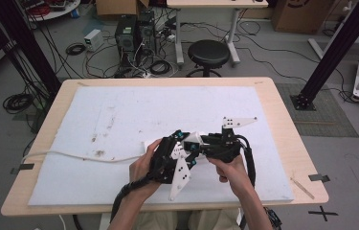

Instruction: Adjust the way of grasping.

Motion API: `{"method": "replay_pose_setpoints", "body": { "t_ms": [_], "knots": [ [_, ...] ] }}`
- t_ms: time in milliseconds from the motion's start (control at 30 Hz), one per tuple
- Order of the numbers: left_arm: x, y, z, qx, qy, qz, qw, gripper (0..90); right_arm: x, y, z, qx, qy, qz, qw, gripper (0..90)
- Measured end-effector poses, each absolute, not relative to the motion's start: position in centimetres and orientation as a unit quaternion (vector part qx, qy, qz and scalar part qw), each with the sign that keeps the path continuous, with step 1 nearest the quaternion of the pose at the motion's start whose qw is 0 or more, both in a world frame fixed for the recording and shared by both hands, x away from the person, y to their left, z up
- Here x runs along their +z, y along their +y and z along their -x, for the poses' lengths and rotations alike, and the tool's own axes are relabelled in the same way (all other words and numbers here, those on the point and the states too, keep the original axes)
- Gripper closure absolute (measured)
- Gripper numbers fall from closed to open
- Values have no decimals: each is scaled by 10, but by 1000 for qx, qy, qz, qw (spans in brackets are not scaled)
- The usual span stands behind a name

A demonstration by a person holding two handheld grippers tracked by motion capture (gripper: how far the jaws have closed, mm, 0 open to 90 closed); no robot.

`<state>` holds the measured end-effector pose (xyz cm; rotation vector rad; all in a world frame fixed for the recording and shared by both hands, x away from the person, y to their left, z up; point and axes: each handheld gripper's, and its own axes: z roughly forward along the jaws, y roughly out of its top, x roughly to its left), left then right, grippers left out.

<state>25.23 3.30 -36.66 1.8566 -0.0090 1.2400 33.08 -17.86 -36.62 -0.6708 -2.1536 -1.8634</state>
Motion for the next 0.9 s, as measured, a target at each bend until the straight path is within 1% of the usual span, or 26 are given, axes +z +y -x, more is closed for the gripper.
{"method": "replay_pose_setpoints", "body": {
  "t_ms": [33,200,267,333,400,433,467,567,700,733,767,800,833,867,900],
  "knots": [
    [-366,34,-252,497,-3,-748,440,273,-366,-180,-330,-632,-732,231,107,629],
    [-363,35,-250,492,-9,-752,439,240,-365,-184,-331,-635,-729,235,101,629],
    [-360,37,-250,481,-1,-754,448,239,-365,-186,-331,-639,-726,235,98,629],
    [-357,40,-251,456,11,-761,462,237,-365,-187,-331,-639,-725,238,97,629],
    [-355,42,-252,450,19,-761,467,235,-364,-188,-331,-639,-725,238,96,629],
    [-352,48,-254,427,39,-765,480,235,-364,-189,-331,-640,-725,239,93,629],
    [-352,50,-254,425,45,-765,481,225,-364,-191,-331,-639,-725,241,89,629],
    [-348,67,-256,379,89,-768,508,218,-364,-195,-330,-638,-726,244,81,629],
    [-350,98,-257,345,145,-762,528,218,-363,-201,-329,-637,-725,249,74,629],
    [-350,98,-257,345,145,-762,528,218,-363,-201,-329,-637,-725,249,74,629],
    [-352,120,-259,309,194,-750,551,218,-363,-203,-328,-637,-726,249,73,629],
    [-353,133,-260,294,219,-745,558,218,-362,-206,-327,-633,-729,251,64,629],
    [-355,146,-262,283,244,-736,564,218,-362,-208,-325,-631,-731,253,59,629],
    [-355,146,-262,283,244,-736,564,218,-362,-208,-325,-631,-731,253,59,629],
    [-358,171,-264,273,289,-719,570,218,-361,-209,-324,-630,-732,253,54,629]
  ]
}}
